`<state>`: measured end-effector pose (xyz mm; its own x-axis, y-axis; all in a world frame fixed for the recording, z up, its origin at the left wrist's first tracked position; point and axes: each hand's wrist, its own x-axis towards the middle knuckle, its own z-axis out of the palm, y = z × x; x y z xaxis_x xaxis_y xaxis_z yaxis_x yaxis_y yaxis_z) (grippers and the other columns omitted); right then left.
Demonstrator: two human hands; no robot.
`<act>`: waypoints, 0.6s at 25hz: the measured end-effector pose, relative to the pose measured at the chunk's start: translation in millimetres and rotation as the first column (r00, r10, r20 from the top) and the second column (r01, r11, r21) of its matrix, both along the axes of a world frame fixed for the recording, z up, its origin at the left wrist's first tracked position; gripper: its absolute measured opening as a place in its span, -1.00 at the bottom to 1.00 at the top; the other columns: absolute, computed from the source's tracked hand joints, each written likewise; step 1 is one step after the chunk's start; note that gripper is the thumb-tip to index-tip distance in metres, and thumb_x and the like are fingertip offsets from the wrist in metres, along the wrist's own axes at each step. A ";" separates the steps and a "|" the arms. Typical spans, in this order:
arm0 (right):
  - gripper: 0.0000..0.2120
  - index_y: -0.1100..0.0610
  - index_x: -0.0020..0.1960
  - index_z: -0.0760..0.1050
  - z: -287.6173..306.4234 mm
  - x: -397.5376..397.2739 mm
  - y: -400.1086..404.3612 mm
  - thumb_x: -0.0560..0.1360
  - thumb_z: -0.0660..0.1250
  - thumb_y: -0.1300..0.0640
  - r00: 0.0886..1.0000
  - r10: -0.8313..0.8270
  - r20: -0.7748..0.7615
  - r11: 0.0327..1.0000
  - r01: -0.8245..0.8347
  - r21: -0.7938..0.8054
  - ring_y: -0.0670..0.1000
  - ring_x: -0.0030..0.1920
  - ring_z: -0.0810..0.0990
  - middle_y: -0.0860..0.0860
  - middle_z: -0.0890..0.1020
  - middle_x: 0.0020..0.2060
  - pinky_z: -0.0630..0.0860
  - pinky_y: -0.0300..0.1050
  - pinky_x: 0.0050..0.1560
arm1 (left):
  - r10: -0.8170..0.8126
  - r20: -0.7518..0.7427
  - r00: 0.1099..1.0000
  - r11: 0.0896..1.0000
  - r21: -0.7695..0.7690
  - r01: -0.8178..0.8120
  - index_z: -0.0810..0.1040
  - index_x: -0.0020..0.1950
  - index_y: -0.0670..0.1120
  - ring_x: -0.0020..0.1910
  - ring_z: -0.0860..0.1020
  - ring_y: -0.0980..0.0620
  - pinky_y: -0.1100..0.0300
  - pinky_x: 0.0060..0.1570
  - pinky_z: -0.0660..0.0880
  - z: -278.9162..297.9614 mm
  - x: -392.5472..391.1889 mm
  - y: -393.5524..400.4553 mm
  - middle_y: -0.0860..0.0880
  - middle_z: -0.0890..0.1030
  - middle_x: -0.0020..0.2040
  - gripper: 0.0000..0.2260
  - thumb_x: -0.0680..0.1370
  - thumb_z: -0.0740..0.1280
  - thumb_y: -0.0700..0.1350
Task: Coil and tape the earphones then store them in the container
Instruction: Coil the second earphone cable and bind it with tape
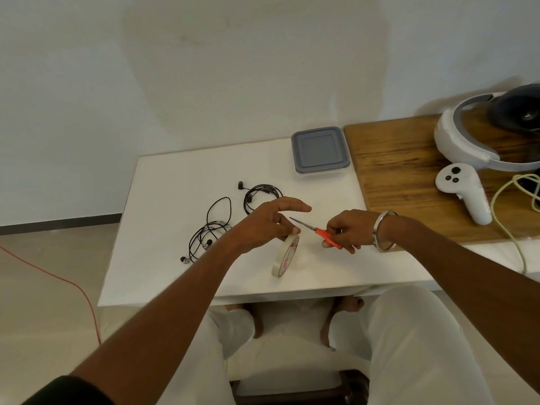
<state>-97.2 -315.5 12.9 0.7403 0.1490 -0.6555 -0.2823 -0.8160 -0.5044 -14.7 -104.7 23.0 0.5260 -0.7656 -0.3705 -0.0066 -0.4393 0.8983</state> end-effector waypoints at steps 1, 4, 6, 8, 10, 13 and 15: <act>-0.65 0.16 -0.12 0.54 -2.3 -1.3 -4.1 0.46 0.33 -0.15 0.999 -0.034 0.020 0.999 0.034 -0.005 -0.01 -0.36 0.54 0.04 0.62 -0.35 0.51 -0.16 -0.22 | 0.022 -0.024 0.999 1.000 -0.020 -0.023 0.54 0.28 -0.03 -0.11 0.64 0.09 0.28 -0.12 0.58 -0.6 -0.2 0.8 0.10 0.42 0.32 -0.58 0.50 0.35 -0.39; -0.63 0.17 -0.15 0.55 -15.0 -3.9 -19.6 0.48 0.30 -0.16 0.984 -0.094 0.151 0.970 0.125 -0.208 0.04 -0.27 0.52 0.09 0.57 -0.25 0.45 -0.14 -0.23 | 0.086 -0.106 0.991 0.991 -0.091 -0.095 0.51 0.32 -0.07 -0.08 0.66 0.06 0.22 -0.05 0.59 -3.9 -1.3 3.6 0.06 0.46 0.31 -0.58 0.51 0.36 -0.38; -0.60 0.20 -0.09 0.55 -22.5 -4.8 -27.3 0.51 0.25 -0.16 0.977 -0.072 0.202 0.869 0.161 -0.468 0.06 -0.21 0.49 0.10 0.52 -0.23 0.39 -0.15 -0.19 | 0.117 -0.137 0.984 0.984 -0.118 -0.133 0.50 0.32 -0.03 -0.05 0.66 0.00 0.18 -0.01 0.59 -5.6 -4.3 3.0 -0.06 0.50 0.27 -0.57 0.51 0.37 -0.35; -0.61 0.23 -0.02 0.54 -28.9 -4.1 -28.4 0.49 0.28 -0.12 0.975 -0.113 0.191 0.791 0.205 -0.577 0.11 -0.14 0.56 0.12 0.56 -0.22 0.38 -0.16 -0.18 | 0.141 -0.158 0.977 0.976 -0.141 -0.164 0.50 0.32 0.01 -0.04 0.66 -0.04 0.18 -0.01 0.58 -6.8 -8.3 1.1 -0.12 0.53 0.20 -0.57 0.51 0.38 -0.34; -0.69 0.23 -0.16 0.49 -29.1 -2.6 -22.6 0.45 0.35 -0.04 0.971 -0.181 0.160 0.787 0.240 -0.568 0.08 -0.20 0.57 0.06 0.50 -0.35 0.40 -0.16 -0.21 | 0.141 -0.169 0.975 0.973 -0.160 -0.168 0.50 0.32 0.02 -0.02 0.65 -0.06 0.20 -0.02 0.57 -7.8 -10.8 -1.1 -0.14 0.52 0.21 -0.56 0.51 0.38 -0.33; -0.73 0.19 -0.27 0.38 -25.4 -1.4 -11.3 0.43 0.40 0.06 0.953 -0.244 0.178 0.782 0.302 -0.545 0.06 -0.27 0.54 0.04 0.46 -0.39 0.43 -0.15 -0.25 | 0.146 -0.194 0.970 0.964 -0.193 -0.184 0.49 0.33 0.00 0.00 0.64 -0.06 0.18 0.02 0.57 -8.0 -14.3 -3.4 -0.11 0.52 0.26 -0.55 0.50 0.38 -0.33; -0.83 0.21 -0.09 0.43 -24.0 -1.1 -1.6 0.47 0.36 0.12 0.914 -0.232 0.334 0.835 0.363 -0.413 0.10 -0.16 0.57 0.08 0.54 -0.23 0.45 -0.13 -0.21 | 0.184 -0.221 0.958 0.950 -0.209 -0.231 0.48 0.35 -0.03 0.00 0.64 -0.05 0.21 0.02 0.57 -7.8 -16.5 -5.4 -0.04 0.51 0.30 -0.55 0.50 0.39 -0.34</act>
